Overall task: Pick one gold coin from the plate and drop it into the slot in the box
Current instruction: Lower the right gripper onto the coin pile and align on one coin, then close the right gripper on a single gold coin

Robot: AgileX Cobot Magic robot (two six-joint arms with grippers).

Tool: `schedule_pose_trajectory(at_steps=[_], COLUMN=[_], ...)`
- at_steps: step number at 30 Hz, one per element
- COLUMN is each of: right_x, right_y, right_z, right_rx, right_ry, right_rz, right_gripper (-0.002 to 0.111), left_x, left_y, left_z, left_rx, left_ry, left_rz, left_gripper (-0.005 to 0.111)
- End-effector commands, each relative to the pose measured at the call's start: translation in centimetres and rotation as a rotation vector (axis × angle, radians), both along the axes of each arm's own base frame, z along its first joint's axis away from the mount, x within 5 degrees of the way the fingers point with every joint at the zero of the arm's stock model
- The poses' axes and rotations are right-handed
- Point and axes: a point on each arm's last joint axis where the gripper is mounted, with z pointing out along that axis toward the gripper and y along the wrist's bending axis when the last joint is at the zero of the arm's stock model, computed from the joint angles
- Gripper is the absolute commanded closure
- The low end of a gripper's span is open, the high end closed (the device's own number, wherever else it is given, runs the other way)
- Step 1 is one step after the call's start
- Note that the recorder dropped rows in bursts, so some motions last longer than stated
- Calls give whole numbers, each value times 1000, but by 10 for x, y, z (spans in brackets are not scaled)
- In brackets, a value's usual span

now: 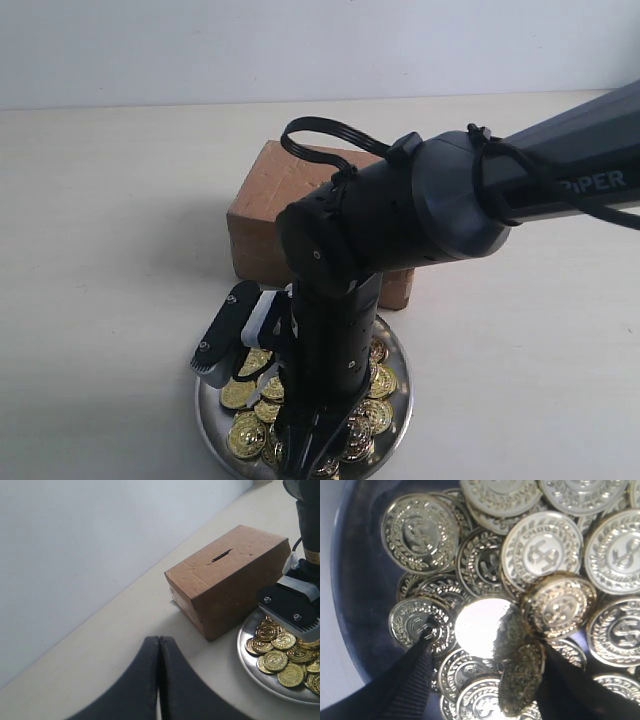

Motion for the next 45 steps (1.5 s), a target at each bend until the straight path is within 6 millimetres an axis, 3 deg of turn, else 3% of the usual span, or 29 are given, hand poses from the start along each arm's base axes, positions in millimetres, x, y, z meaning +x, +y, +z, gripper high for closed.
schedule_pose_trajectory(at_steps=[1,45], right_x=[2,14], right_y=[-1,-1], right_z=[-3,9], right_rx=[-13,-2], right_ry=[-2,26], right_rz=[6,-21], right_gripper=[53,54], left_x=[0,0], left_y=[0,0], left_z=[-1,-1], left_rx=[-10,-9], left_ry=[-8,-6], left_rz=[-4,-4], left_gripper=[107,107])
